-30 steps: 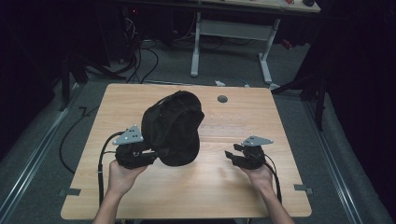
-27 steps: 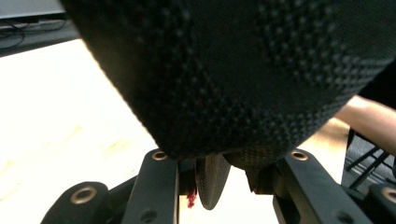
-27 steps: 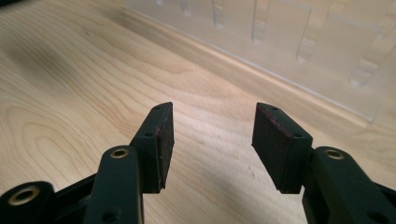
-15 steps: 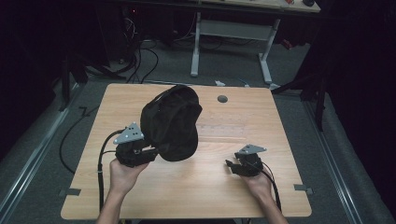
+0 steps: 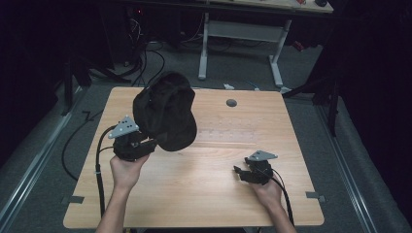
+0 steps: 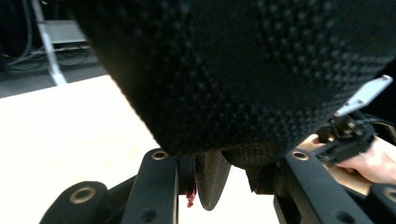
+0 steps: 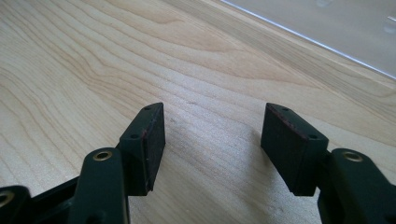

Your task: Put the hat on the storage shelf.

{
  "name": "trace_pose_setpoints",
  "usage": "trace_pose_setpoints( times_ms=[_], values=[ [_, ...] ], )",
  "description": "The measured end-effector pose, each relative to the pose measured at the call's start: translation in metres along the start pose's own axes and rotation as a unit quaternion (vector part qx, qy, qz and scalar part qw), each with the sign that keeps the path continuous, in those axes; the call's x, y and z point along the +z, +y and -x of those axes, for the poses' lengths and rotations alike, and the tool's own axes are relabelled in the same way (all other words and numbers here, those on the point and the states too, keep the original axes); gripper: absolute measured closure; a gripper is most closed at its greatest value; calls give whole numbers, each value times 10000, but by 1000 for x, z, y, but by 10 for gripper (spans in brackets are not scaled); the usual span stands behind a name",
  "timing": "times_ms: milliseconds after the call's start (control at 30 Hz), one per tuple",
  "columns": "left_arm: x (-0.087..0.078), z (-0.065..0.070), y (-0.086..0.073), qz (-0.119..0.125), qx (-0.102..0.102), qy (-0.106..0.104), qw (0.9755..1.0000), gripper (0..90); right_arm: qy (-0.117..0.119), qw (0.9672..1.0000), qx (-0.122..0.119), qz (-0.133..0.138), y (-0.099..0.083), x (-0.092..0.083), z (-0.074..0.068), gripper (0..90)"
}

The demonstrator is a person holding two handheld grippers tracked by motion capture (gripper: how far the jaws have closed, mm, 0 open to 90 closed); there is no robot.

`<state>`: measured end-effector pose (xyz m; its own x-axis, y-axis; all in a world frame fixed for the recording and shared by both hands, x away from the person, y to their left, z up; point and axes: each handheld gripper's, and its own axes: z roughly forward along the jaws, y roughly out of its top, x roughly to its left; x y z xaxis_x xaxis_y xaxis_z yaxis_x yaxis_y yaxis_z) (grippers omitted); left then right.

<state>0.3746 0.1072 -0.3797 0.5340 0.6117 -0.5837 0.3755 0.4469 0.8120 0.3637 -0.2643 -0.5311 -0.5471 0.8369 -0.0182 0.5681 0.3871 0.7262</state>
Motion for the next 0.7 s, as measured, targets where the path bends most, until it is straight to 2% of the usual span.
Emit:
trace_pose_setpoints(
  times_ms=[200,300,467,700],
  values=[
    [10,-1,3,148,111,260,9995,689,-9,10000,20,-13,0,0,0,391],
    [16,-5,3,160,117,333,9992,687,-8,10000,12,-11,0,0,0,386],
    [33,-12,2,117,220,622,9977,687,2,10000,25,-22,0,0,0,385],
    [56,-12,-4,154,269,765,9966,688,-2,10000,5,-17,0,0,0,390]
  ],
)
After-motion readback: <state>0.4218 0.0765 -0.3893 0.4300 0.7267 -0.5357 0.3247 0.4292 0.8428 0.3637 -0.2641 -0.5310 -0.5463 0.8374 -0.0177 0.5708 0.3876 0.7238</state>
